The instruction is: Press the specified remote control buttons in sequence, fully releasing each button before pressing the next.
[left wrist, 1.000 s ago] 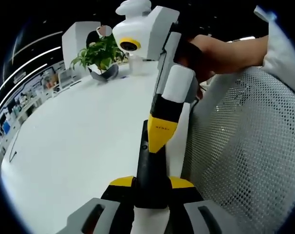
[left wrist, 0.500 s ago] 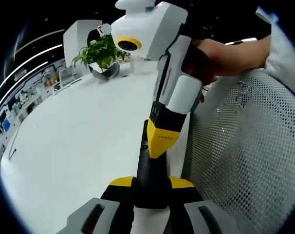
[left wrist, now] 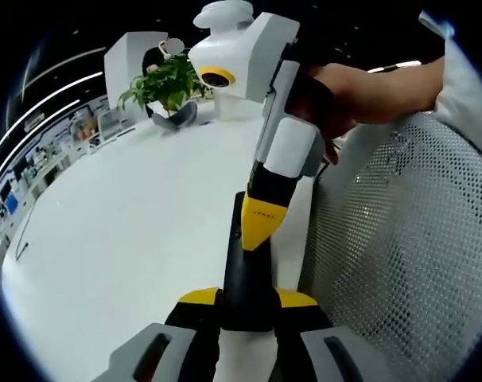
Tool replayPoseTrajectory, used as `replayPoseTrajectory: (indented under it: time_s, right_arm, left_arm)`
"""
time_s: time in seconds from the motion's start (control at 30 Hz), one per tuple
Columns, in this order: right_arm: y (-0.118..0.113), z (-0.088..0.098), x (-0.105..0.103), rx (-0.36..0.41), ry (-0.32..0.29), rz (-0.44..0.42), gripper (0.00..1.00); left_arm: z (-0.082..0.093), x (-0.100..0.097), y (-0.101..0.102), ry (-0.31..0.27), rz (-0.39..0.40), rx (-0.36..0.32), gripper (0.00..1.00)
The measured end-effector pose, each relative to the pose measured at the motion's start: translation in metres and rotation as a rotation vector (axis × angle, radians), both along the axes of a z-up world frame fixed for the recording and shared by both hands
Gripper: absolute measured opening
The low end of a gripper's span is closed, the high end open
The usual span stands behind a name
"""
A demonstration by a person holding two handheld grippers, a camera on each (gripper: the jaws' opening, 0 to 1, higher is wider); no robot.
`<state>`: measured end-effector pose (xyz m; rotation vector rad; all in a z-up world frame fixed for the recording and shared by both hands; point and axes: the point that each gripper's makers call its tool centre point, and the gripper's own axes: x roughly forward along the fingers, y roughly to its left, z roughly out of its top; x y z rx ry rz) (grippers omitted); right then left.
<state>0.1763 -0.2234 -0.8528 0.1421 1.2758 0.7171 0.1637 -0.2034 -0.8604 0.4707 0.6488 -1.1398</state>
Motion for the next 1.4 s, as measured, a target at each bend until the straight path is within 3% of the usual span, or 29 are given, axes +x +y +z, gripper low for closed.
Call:
replayPoseTrajectory:
  time_s: [0.27, 0.63, 0.73, 1.0, 1.07, 1.4]
  right_arm:
    - [0.001, 0.001, -0.001, -0.030, -0.027, 0.052, 0.00]
    - [0.010, 0.003, -0.004, -0.007, -0.055, 0.101, 0.00]
    - [0.009, 0.000, -0.005, -0.034, -0.061, 0.125, 0.00]
    - [0.014, 0.004, -0.003, -0.008, -0.104, 0.146, 0.00]
    - [0.012, -0.001, -0.004, -0.037, -0.105, 0.163, 0.00]
    - [0.012, 0.001, -0.002, 0.026, -0.073, 0.105, 0.00]
  left_arm:
    - [0.001, 0.000, -0.001, -0.006, -0.009, -0.006, 0.24]
    - [0.000, 0.000, -0.001, -0.006, -0.011, -0.007, 0.24]
    - [0.000, 0.000, -0.001, -0.003, -0.008, -0.007, 0.25]
    - [0.000, 0.000, -0.001, 0.002, -0.003, -0.011, 0.25]
    - [0.000, 0.000, -0.001, 0.003, -0.002, -0.012, 0.25]
    - [0.000, 0.000, 0.000, 0.015, 0.009, -0.016, 0.25]
